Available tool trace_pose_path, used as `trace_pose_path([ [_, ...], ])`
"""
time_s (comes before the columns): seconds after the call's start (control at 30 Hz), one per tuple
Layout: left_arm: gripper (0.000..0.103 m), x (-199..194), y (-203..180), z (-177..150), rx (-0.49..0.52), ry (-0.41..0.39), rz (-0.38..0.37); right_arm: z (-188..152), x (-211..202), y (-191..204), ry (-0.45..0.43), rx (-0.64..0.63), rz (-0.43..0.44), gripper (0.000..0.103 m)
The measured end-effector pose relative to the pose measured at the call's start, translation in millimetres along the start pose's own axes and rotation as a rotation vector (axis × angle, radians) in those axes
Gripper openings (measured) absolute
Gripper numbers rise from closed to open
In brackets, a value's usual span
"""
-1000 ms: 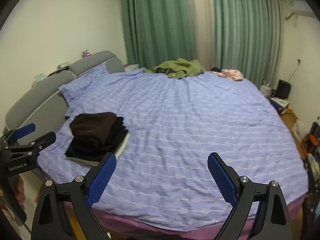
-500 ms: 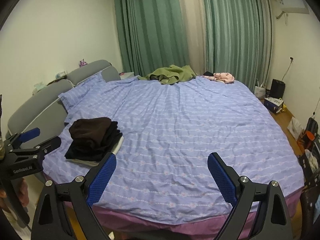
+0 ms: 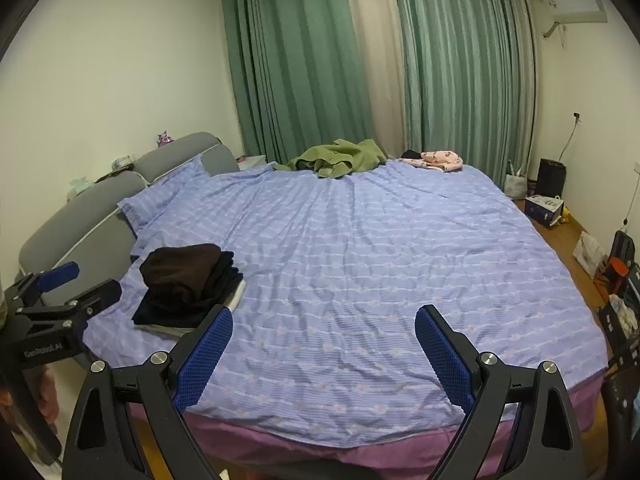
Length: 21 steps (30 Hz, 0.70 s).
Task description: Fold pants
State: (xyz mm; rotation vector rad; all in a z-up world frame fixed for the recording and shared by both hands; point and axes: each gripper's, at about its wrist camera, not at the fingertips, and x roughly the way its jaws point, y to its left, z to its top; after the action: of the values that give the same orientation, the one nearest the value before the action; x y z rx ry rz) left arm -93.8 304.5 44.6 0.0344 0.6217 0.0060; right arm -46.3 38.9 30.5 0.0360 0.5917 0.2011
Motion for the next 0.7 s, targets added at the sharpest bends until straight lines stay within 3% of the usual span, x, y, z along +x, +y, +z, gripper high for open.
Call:
trace_pose_path([
  [0.7, 0.103, -9.0, -20.9, -11.2, -0.028, 0.007, -0.041, -13.9, -14.3, -20.0, 0.005, 0.013, -0.014, 0.093],
])
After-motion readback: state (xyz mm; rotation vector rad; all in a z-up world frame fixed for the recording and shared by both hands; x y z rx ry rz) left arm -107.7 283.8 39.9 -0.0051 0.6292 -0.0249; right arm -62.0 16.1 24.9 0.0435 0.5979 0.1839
